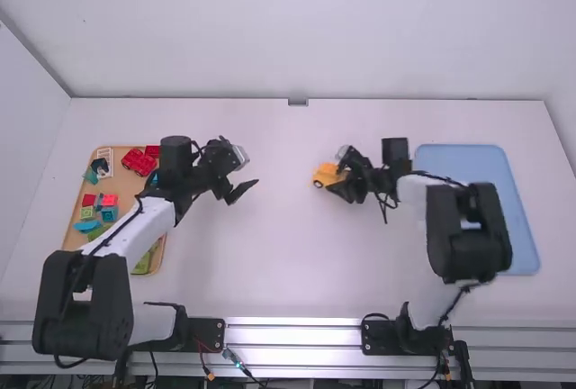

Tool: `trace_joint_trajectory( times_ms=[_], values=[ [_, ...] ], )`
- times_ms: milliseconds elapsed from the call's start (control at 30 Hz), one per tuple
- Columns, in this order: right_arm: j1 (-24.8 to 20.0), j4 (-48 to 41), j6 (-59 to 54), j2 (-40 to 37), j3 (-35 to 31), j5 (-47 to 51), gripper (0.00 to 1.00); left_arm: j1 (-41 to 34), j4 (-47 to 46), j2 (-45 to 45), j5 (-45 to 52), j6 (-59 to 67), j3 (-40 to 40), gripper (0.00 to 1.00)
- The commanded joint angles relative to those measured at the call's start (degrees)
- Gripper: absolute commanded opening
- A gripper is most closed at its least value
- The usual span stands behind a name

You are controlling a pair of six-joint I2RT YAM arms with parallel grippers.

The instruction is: Assemble lego blocks to make yellow taxi

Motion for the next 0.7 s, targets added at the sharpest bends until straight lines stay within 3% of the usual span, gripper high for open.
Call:
trace_joint_trajectory(
  times_ms=[0, 200, 267, 400, 533, 667],
  values=[
    [-5.51, -4.85, -1.42, -7.39, 0.68, 9.11, 0.50, -0.20, 2.10, 0.46, -2.99, -0.39, -2.08, 0.99],
    [-19.91, -10.58, -0.33, -14.84, 0.22, 9.62, 0.46, -0.17, 12.81, 0.46, -9.97, -8.79, -5.66, 0.99],
    [-26.43, -8.63, 1.66, -14.99, -0.72, 9.88, 0.46, -0.15, 16.63, 0.46, -15.21, -13.81, -6.78, 0.99],
    [-34.53, -2.01, 8.02, -14.91, -4.20, 11.50, 0.48, -0.15, 17.09, 0.46, -17.33, -14.25, -6.91, 0.99],
    [-40.28, 3.87, 13.42, -14.71, -8.46, 14.93, 0.51, -0.15, 16.98, 0.46, -17.38, -14.32, -6.91, 0.99],
    [-43.21, 8.22, 15.96, -10.86, -10.47, 18.32, 0.51, -0.15, 17.07, 0.46, -17.38, -14.32, -6.91, 0.99]
  ],
)
